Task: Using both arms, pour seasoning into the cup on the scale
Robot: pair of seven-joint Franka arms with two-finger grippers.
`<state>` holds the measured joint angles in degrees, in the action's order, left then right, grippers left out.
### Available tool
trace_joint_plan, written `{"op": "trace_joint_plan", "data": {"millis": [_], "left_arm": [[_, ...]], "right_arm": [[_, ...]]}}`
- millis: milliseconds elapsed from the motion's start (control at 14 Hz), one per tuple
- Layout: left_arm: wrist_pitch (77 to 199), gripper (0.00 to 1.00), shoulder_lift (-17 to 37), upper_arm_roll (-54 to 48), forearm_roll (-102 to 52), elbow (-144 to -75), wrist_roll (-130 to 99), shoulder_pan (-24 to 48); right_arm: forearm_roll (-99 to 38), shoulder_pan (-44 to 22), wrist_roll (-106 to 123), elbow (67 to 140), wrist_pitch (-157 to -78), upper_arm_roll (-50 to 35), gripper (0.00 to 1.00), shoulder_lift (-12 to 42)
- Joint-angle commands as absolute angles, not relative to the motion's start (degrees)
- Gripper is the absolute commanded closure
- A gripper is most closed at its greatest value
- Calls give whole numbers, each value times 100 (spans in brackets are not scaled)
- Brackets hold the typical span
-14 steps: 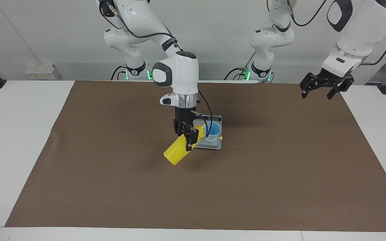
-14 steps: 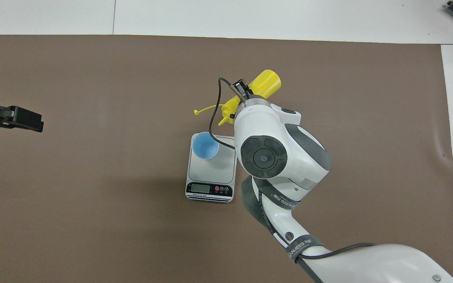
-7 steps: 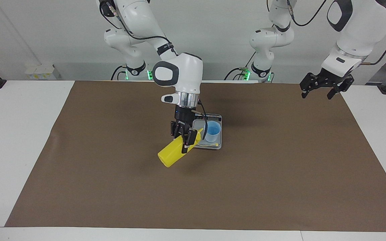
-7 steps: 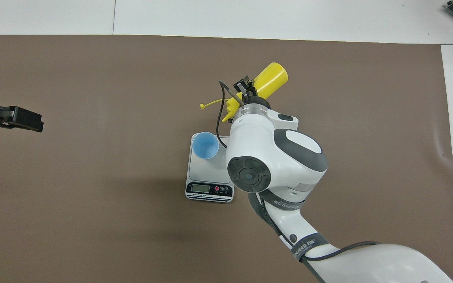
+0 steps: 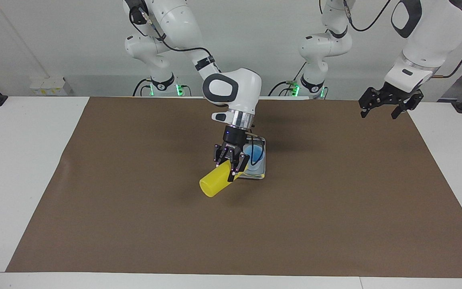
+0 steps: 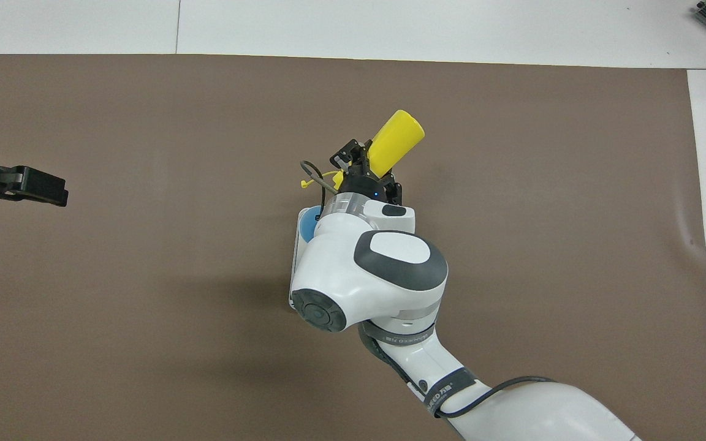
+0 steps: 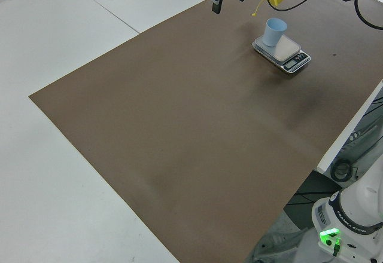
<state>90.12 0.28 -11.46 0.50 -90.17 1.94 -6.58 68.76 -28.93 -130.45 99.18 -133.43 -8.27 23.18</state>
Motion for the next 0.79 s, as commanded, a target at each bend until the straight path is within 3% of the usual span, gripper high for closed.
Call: {"op": "trace_joint_plan", "data": {"millis": [0, 714], "left_arm": [[9070, 0, -123, -1151, 141, -9193, 229, -659], [9097, 0, -158, -1151, 141, -9246, 237, -650]], "right_arm": [[7172, -2953, -13157, 9677, -13193, -817, 100, 2426], [7805, -3129, -13122, 9773, -12999, -835, 100, 2382]]}}
